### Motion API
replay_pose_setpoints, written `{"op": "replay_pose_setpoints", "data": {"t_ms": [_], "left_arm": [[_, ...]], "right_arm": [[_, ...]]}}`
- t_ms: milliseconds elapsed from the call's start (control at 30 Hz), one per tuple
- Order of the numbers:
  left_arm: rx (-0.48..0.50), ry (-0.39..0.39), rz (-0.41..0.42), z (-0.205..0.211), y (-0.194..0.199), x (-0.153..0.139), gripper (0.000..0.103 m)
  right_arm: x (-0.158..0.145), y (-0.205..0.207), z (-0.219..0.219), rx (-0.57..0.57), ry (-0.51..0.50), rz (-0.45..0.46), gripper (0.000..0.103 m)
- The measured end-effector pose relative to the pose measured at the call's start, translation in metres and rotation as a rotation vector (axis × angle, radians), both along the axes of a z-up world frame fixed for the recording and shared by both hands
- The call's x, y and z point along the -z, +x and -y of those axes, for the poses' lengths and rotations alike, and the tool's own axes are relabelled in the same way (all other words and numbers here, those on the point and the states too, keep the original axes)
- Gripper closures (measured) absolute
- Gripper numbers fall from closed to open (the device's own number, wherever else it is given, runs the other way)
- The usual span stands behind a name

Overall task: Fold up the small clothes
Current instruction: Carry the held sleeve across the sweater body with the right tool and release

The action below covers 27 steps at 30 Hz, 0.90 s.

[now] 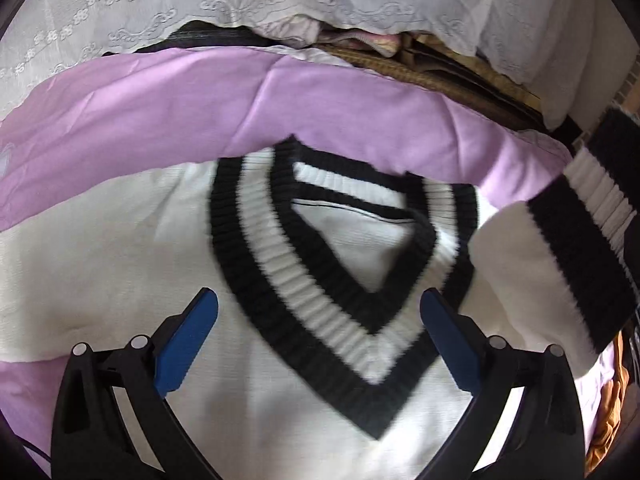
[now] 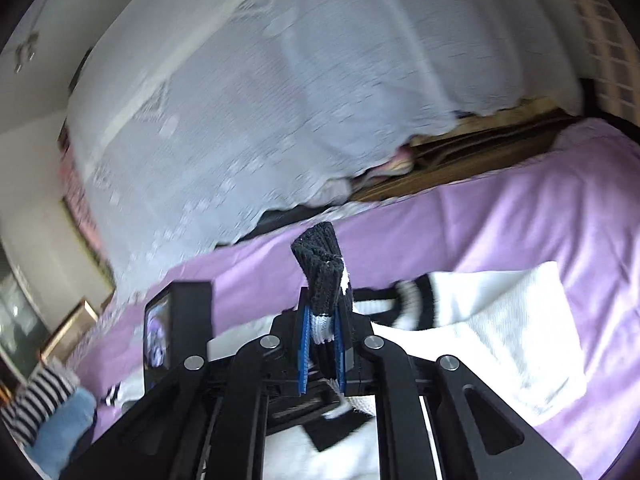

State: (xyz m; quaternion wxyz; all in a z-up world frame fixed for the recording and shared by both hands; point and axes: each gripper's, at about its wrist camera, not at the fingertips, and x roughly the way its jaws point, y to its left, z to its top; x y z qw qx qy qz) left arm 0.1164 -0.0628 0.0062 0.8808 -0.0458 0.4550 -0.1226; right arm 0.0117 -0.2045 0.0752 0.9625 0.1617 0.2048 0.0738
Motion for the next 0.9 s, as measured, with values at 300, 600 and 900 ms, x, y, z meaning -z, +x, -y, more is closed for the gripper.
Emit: {"op": "replay_pose_setpoints", "data": {"t_ms": [300,600,900], "left_arm": [[-0.162,-0.017,0.062,-0.084,0.009,0.003,0.005],[-0.237,-0.066,-0.001,-0.114,0.027,0.025,0.005],[-0.241,-0.224,-0.017,-0.141,0.013,0.014,0.005]], "right_arm": [[0.020,0.034,-0.098,-0.104,-0.115,-0.064,0.092],[0.042,0.057,-0.108,-0.254,-0.049,-0.085,0.065],[0.010,0.020,-0.056,-0.286,0.122,-0.002,0.056]]}}
